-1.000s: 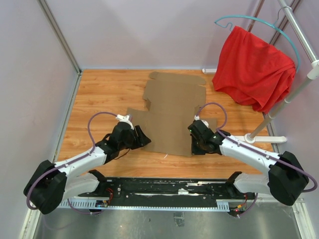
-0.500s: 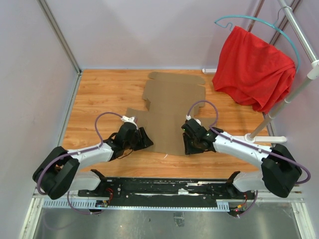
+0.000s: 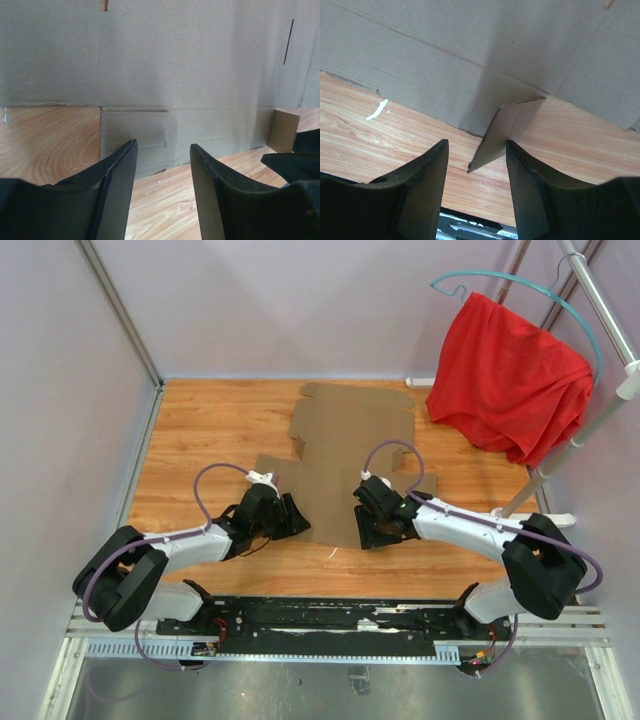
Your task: Fold the paper box
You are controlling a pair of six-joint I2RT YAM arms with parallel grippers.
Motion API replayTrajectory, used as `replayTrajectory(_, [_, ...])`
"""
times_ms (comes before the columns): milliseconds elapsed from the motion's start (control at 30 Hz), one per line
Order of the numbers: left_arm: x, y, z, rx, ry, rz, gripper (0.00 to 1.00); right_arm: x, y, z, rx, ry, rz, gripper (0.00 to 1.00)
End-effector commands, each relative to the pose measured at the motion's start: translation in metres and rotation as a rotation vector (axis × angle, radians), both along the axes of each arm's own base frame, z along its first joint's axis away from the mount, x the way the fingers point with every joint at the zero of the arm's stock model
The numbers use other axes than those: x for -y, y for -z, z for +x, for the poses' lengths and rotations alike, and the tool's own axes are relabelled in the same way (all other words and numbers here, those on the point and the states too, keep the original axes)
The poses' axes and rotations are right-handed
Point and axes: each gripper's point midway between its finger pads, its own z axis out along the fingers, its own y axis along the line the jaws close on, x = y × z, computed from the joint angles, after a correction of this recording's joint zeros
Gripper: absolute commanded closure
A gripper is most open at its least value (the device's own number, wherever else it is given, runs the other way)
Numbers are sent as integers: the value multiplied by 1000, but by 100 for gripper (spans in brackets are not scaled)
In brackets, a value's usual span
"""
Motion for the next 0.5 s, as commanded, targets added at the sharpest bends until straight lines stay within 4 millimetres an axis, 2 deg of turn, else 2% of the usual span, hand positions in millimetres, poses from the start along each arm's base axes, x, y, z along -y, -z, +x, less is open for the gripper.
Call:
replayTrajectory(0, [-7,13,-7,-24,0,47,47,-19,-1,8,11,-43,20,49])
replayTrajectory(267, [-11,20,-13,-42,-2,51,47,-29,36,5,-91,-74,-29,49])
replayTrajectory(367, [-12,21,-16,-49,-4,48,47,-28,37,5,-82,-70,-35,49])
replayTrajectory(467, [-13,17,-20,-48,-5,36,47,-25,27,8,-48,-63,-38,49])
